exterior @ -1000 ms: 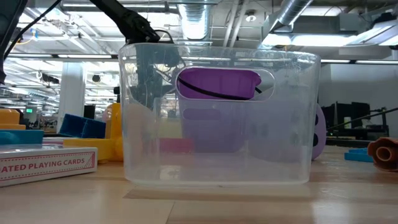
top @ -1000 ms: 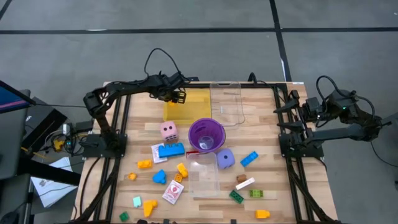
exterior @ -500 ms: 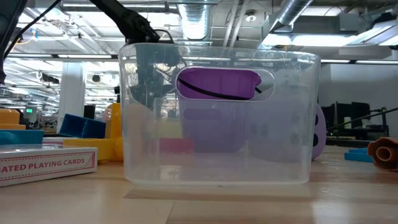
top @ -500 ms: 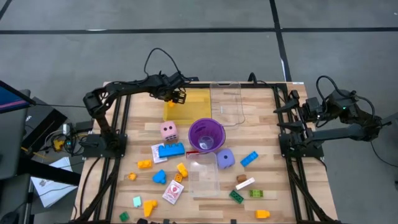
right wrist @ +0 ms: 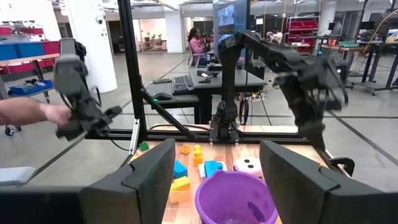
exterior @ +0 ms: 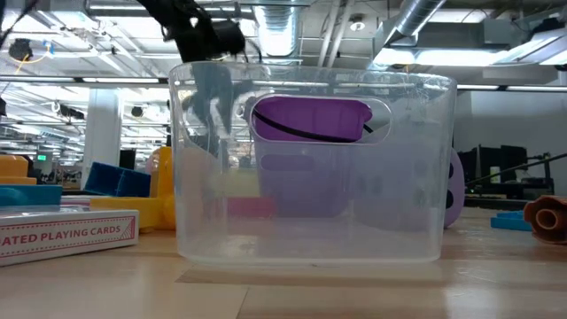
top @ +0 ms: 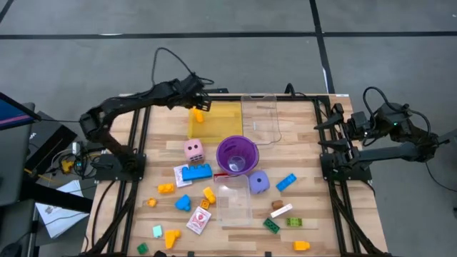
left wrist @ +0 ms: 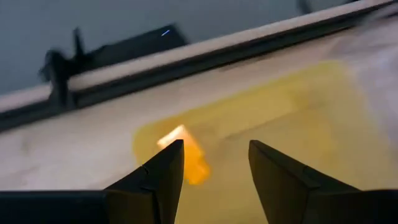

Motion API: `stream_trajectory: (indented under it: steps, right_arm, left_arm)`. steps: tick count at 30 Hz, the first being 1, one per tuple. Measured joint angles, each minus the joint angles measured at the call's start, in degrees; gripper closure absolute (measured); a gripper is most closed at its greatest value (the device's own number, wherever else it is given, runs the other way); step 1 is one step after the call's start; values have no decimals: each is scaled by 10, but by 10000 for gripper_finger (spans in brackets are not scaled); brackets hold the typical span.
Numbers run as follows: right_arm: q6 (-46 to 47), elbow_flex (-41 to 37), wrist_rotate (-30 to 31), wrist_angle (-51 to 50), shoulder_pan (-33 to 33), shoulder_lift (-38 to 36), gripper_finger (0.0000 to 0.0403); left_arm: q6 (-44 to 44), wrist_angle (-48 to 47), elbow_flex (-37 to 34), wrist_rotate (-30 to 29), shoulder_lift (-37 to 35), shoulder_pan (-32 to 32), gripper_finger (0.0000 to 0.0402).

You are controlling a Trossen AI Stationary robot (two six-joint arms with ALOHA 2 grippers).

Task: Pick & Place Toys
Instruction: Put the orange deck of cards into the bottom transparent bin

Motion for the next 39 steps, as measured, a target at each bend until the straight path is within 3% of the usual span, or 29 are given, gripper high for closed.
stream_trajectory:
  steps: [9,21,29,35,39]
  right_arm:
    - [0,0,2,0,0,0,175]
    - [0,0,2,13,0,0,175]
    - [0,0,5,14,0,0,175]
    - [5,0,60,14,0,0,175]
    - [26,0,62,13,0,0,175]
  left_arm:
    - [172,-6,0,139,-147,-59,230]
    - [175,2,0,144,-296,-136,229]
    - [179,25,0,143,-330,-144,229]
    - [206,26,0,143,-319,-144,232]
    - [207,32,0,145,-311,-143,233]
